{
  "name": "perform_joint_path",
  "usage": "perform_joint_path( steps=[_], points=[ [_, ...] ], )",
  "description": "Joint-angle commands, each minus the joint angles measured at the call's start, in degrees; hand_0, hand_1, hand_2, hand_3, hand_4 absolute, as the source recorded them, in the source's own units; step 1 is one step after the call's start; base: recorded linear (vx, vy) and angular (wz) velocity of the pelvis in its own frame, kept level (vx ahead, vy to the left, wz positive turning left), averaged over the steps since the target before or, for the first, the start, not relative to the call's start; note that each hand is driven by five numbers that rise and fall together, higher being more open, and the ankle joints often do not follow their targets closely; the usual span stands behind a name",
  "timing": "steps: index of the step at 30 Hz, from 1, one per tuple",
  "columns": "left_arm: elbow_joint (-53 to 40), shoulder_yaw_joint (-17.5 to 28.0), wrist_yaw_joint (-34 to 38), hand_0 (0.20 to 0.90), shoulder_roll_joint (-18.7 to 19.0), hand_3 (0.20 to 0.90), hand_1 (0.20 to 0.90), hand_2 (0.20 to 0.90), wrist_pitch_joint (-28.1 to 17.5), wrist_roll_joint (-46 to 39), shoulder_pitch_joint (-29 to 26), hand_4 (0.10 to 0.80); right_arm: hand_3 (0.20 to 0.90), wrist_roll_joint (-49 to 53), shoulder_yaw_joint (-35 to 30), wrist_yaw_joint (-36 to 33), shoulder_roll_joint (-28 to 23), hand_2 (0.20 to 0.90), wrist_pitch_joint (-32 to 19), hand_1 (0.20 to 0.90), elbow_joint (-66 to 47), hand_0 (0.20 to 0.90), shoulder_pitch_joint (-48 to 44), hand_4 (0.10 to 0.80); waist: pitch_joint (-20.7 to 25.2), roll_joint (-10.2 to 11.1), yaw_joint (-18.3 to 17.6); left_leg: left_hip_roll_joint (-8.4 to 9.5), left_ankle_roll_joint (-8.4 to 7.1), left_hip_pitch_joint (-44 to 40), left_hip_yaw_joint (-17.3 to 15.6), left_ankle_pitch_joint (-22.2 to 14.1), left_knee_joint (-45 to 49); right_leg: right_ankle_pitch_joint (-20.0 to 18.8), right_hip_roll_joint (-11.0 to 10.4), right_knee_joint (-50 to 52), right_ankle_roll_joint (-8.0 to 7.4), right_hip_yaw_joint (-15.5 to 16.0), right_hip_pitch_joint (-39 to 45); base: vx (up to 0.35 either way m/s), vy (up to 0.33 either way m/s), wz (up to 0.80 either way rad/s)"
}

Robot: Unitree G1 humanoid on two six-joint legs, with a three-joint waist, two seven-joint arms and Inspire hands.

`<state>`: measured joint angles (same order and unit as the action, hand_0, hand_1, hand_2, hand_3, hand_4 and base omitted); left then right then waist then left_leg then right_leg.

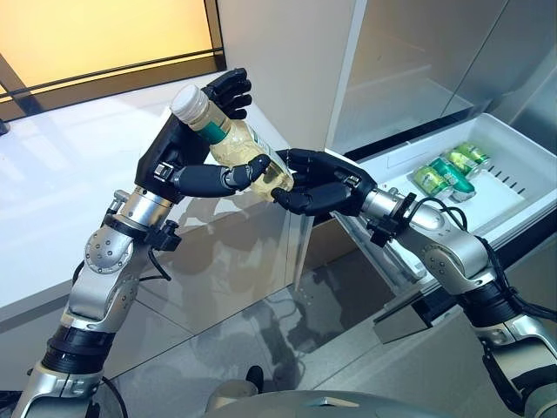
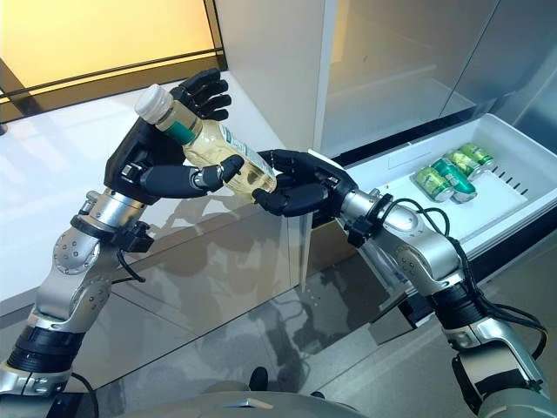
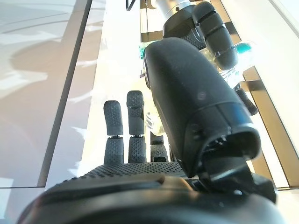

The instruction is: Put drinks into fridge and close the fridge

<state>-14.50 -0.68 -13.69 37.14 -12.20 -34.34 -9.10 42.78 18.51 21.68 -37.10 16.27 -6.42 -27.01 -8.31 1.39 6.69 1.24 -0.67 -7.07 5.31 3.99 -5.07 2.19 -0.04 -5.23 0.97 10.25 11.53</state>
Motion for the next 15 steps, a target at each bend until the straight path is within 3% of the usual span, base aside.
perform_joint_path(
  steps=[1, 14, 15],
  points=[
    [2.9, 10.4, 6.4, 0.9, 5.0, 0.9, 0.9, 0.9, -6.5, -1.4, -0.4, 0.8, 0.2, 5.3, -9.3, 2.6, 0.9, 0.3, -11.5, 0.3, -8.5, 0.3, -7.1, 0.1, 7.1, 1.0, -0.5, 2.98, 2.12, -0.9, 1.6, -4.6, 0.3, -3.2, -1.4, 0.9, -3.65, -2.2, -2.7, 0.0, 0.0, 0.0],
    [0.9, 7.5, 0.3, 0.9, 0.8, 0.9, 0.9, 0.9, -5.0, -11.7, -1.1, 0.8, 0.2, 4.4, -8.8, 2.2, 2.2, 0.3, -10.7, 0.3, -8.2, 0.3, -7.2, 0.1, 7.0, 0.9, -0.9, 3.01, 2.17, -1.0, 1.7, -4.7, 0.2, -3.2, -1.3, 0.9, -3.62, -2.4, -2.8, -0.003, 0.0, 0.01],
    [0.8, 7.1, 0.1, 0.592, 0.3, 0.54, 0.592, 0.592, -5.3, -12.3, -1.3, 0.44, 0.2, 4.4, -8.7, 2.2, 2.3, 0.3, -10.6, 0.3, -8.2, 0.3, -7.2, 0.1, 7.1, 0.9, -1.0, 2.98, 2.15, -1.0, 1.7, -4.7, 0.2, -3.2, -1.3, 0.9, -3.62, -2.5, -2.8, 0.0, 0.0, 0.0]
  ],
)
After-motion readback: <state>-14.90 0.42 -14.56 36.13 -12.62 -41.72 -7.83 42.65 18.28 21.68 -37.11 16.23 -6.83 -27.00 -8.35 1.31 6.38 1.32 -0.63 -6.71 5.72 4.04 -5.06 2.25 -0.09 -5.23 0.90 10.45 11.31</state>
